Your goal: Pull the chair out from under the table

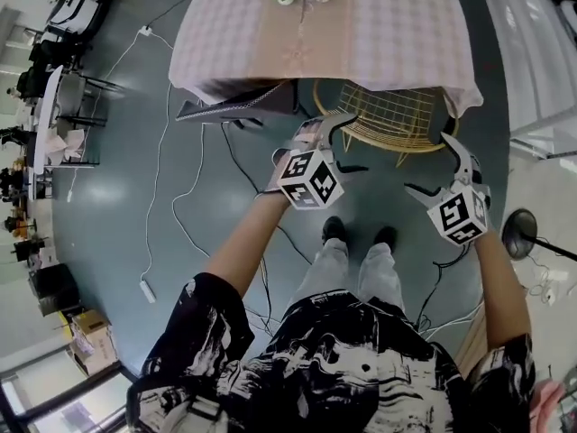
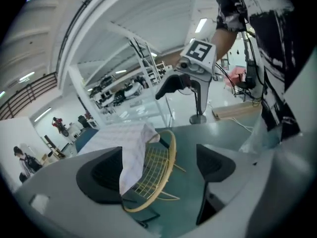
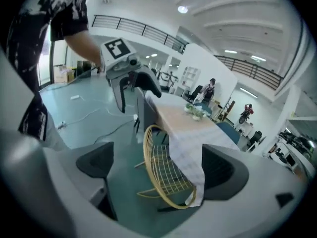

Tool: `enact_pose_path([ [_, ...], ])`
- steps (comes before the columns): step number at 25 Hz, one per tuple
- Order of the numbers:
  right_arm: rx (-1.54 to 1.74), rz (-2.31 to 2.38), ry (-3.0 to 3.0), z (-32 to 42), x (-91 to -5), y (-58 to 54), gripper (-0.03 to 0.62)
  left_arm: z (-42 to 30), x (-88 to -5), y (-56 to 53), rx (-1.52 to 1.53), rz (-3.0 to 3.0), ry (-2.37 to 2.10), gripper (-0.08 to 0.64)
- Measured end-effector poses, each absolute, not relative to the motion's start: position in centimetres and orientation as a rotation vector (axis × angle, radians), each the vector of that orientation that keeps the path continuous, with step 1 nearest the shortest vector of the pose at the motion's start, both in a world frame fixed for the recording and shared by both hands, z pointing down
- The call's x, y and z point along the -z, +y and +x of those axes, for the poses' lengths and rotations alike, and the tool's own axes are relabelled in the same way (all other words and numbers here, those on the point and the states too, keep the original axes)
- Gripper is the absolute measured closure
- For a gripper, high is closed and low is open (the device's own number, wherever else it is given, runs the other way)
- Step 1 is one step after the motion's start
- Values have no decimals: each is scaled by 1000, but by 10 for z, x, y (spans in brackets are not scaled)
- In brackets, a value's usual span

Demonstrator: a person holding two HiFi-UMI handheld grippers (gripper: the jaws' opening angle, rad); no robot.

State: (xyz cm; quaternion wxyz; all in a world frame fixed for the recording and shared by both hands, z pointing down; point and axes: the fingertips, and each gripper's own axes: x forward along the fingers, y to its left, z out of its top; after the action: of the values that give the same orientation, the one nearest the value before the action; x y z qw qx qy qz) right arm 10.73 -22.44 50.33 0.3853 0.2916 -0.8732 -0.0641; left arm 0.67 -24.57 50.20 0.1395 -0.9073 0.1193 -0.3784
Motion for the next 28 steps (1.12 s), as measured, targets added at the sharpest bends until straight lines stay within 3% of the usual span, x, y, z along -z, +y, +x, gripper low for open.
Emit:
enact_pose_path([
  [11, 193, 377, -1827, 106, -721, -279, 57, -12, -702, -310, 1550, -2249, -40, 103],
  [21, 220, 200, -1691, 123, -788, -281, 65, -31, -770, -330, 1672, -2078, -232, 129],
  [22, 238, 201, -1682, 124, -790, -282, 100, -31, -773, -330, 1675, -2071, -236, 180],
  [23, 271, 210, -1668, 126, -790, -284, 219, -32, -775, -331, 1674, -2053, -238, 291],
  [24, 302, 218, -1654, 128, -791, -286, 426, -32, -777, -333, 1672, -2018, -240, 437],
  [25, 314, 218, -1643, 129, -792, -286, 515, -32, -778, -335, 1671, -1972, -247, 483],
  [28, 281, 180, -1636, 130, -793, -283, 557, -35, -783, -337, 1680, -1860, -283, 554],
])
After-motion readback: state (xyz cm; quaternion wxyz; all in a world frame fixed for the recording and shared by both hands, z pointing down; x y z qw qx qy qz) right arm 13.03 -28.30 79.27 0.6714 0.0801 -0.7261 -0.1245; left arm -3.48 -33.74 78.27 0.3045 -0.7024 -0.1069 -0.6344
